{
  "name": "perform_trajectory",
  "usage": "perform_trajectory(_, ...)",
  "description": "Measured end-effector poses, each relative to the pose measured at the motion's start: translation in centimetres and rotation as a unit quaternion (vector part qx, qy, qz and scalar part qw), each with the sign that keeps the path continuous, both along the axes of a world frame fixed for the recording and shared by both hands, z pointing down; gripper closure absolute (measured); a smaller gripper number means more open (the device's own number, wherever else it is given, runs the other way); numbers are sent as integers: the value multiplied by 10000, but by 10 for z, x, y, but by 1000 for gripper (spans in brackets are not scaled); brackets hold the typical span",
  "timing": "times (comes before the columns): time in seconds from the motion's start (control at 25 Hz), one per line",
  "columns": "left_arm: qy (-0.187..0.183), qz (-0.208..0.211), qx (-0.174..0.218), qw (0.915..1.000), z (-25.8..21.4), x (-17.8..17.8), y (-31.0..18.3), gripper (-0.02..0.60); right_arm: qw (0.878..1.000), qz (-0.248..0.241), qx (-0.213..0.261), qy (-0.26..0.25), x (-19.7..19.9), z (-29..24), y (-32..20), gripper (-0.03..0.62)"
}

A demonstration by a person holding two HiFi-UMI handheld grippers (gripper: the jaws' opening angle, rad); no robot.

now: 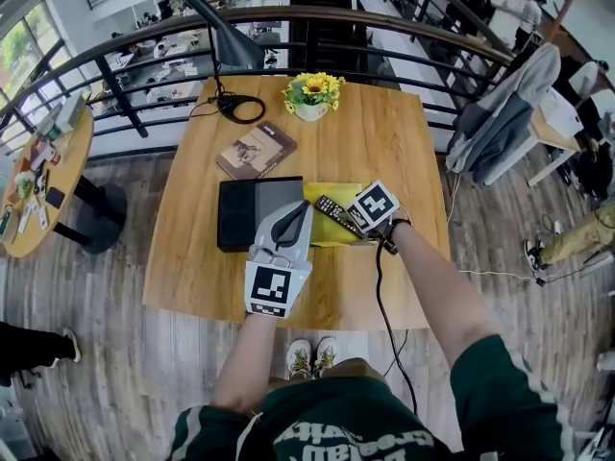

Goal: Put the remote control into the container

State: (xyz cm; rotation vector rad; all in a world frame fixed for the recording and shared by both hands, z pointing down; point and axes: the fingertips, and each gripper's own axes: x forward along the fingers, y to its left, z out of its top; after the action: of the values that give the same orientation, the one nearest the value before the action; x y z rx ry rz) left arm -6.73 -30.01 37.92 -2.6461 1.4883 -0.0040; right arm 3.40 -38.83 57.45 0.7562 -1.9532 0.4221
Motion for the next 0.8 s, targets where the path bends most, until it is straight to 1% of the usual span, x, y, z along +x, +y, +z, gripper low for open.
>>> perform_trajectory(0.16, 62, 132, -75, 9999, -3, 4, 14, 584, 9996, 27, 221, -183, -3, -21, 9, 318)
perform_trajectory(0.4, 114, 232, -123, 9996, -8, 2, 37, 584, 9957, 25, 590, -710, -11, -56, 33, 319)
perform_trajectory(0.52, 41, 331, -48, 9994, -14, 3, 45, 584, 9921, 24, 731, -1022, -15, -71, 44, 319)
perform_trajectory(0.64, -28, 435, 5, 9990, -19, 2, 53, 584, 9869, -24, 1081, -1196, -21, -91, 54, 331)
perform_trajectory(0.8, -80, 512, 61, 9986, -23, -3, 60, 584, 9745, 12, 1644, -1530, -27, -119, 63, 386)
